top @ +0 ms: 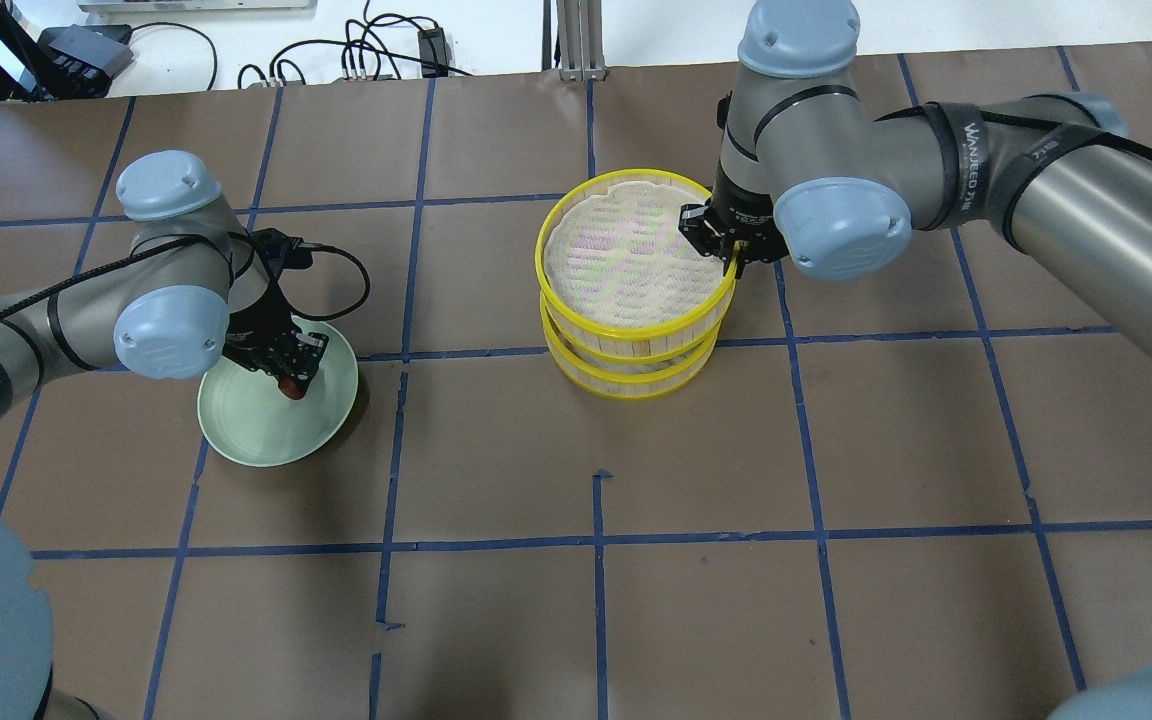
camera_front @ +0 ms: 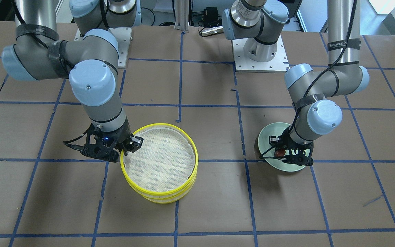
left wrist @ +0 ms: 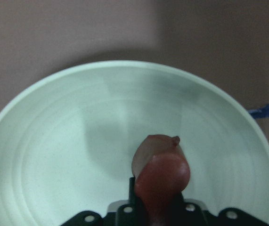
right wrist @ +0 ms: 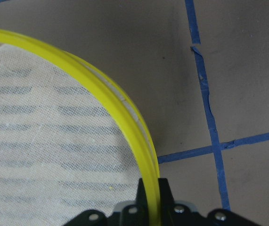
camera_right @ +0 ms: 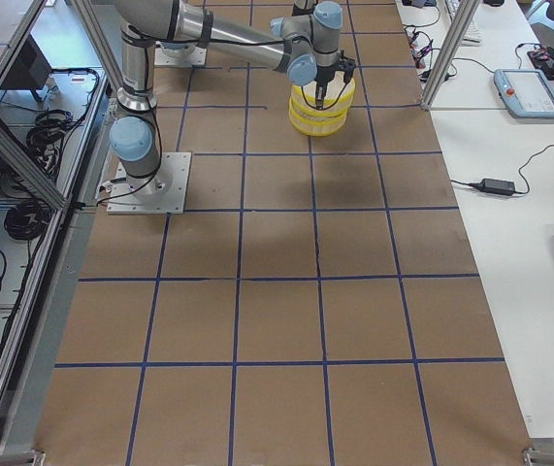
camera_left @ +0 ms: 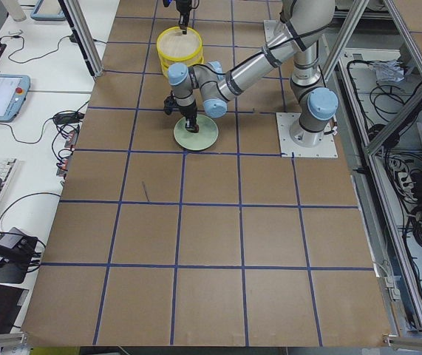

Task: Place buns in different layers of steamer
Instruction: 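Grasp the red-brown bun with the left gripper while the right gripper releases the tier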

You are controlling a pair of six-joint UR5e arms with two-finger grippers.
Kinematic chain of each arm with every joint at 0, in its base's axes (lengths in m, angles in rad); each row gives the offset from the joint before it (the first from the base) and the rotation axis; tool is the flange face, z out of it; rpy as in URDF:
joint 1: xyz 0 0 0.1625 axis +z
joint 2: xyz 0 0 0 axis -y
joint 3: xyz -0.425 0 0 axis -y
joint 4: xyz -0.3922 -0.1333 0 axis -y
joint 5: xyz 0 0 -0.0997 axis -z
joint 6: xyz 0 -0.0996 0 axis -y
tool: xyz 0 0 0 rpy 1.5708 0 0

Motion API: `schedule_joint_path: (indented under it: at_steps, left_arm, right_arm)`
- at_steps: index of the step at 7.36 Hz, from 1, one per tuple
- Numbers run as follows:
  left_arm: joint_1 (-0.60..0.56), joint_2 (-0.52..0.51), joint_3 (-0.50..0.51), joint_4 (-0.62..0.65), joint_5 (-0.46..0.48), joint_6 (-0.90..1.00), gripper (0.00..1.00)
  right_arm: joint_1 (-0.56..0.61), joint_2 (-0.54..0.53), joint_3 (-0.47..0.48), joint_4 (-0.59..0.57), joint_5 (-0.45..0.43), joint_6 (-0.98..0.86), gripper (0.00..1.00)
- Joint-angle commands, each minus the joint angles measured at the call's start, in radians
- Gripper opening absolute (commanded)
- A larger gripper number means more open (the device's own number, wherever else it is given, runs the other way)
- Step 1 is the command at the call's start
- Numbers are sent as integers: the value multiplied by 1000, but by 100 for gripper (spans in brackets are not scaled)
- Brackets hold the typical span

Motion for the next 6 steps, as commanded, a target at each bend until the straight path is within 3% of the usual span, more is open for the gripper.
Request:
schedule_joint_path:
  at_steps: [1, 3, 6]
  left_arm:
    - [0, 37, 68, -92, -3, -8, 6]
    - [-5, 55, 199, -248, -42, -56, 5]
    - [-20, 51, 225, -261, -74, -90, 5]
  right_arm:
    - [0, 2, 1, -5, 2, 4, 17]
    - [5, 10, 4, -9, 2, 13, 17]
    - [6, 21, 76, -95, 0, 35, 17]
